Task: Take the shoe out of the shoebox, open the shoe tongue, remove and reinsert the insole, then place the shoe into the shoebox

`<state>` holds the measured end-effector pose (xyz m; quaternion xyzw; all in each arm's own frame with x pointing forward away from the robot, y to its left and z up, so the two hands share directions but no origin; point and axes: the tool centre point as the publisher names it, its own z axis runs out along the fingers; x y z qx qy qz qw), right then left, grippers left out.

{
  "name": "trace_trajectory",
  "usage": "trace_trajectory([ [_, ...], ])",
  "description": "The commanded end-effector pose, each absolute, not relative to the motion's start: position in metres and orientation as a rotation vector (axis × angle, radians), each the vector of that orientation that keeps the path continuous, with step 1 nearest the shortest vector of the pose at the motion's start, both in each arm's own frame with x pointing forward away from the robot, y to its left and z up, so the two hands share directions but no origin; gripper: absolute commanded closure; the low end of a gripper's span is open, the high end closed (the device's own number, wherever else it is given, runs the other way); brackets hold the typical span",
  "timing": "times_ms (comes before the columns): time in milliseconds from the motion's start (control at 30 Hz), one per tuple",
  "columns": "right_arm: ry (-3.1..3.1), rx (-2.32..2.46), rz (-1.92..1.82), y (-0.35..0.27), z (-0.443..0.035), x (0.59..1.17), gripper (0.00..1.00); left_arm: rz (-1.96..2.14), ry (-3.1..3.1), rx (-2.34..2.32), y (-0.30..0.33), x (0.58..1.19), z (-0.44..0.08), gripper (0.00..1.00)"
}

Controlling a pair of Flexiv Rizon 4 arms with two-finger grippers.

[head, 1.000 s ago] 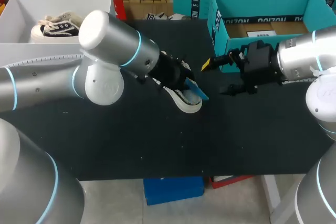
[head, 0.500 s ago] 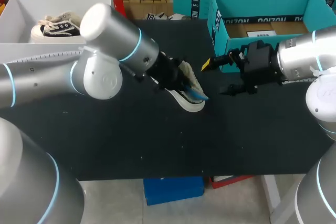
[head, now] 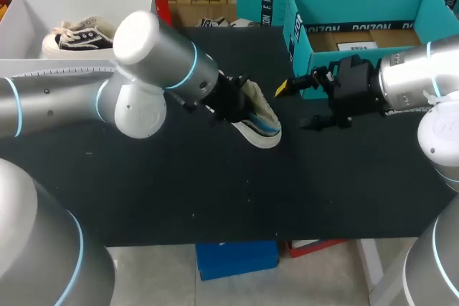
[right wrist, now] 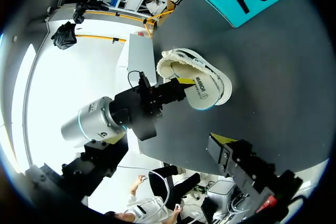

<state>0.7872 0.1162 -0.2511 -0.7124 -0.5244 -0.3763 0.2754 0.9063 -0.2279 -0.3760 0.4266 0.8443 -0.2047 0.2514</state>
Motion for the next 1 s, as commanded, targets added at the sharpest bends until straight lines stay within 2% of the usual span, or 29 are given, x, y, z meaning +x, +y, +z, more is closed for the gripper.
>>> trace_trajectory([
  [33,-1.409,-1.916,-1.01,0.118,-0.251,0.788,0.0,-0.499,2.312,1.141,-0.222,0.91,-0.378,1.0],
  [200,-1.409,-1.916,-1.01,0.118,-0.251,0.788,0.0,-0.52,2.303,1.124,-0.224,0.91,-0.378,1.0],
  [233,-1.409,-1.916,-1.01,0.118,-0.251,0.788,0.0,-0.533,2.294,1.126,-0.226,0.909,-0.376,0.58],
  [267,-1.409,-1.916,-1.01,0.118,-0.251,0.788,0.0,-0.543,2.28,1.132,-0.229,0.908,-0.374,0.0],
  [567,-1.409,-1.916,-1.01,0.118,-0.251,0.788,0.0,-0.821,2.241,1.088,-0.253,0.888,-0.355,0.0],
  [833,-1.409,-1.916,-1.01,0.118,-0.251,0.788,0.0,-0.91,2.228,1.105,-0.264,0.878,-0.352,0.0],
  [867,-1.409,-1.916,-1.01,0.118,-0.251,0.788,0.0,-0.914,2.23,1.108,-0.265,0.877,-0.352,0.12],
  [900,-1.409,-1.916,-1.01,0.118,-0.251,0.788,0.0,-0.917,2.231,1.109,-0.265,0.877,-0.353,0.45],
  [933,-1.409,-1.916,-1.01,0.118,-0.251,0.788,0.0,-0.919,2.232,1.11,-0.265,0.876,-0.353,0.58],
  [1000,-1.409,-1.916,-1.01,0.118,-0.251,0.788,0.0,-0.923,2.244,1.117,-0.265,0.876,-0.356,0.65],
])
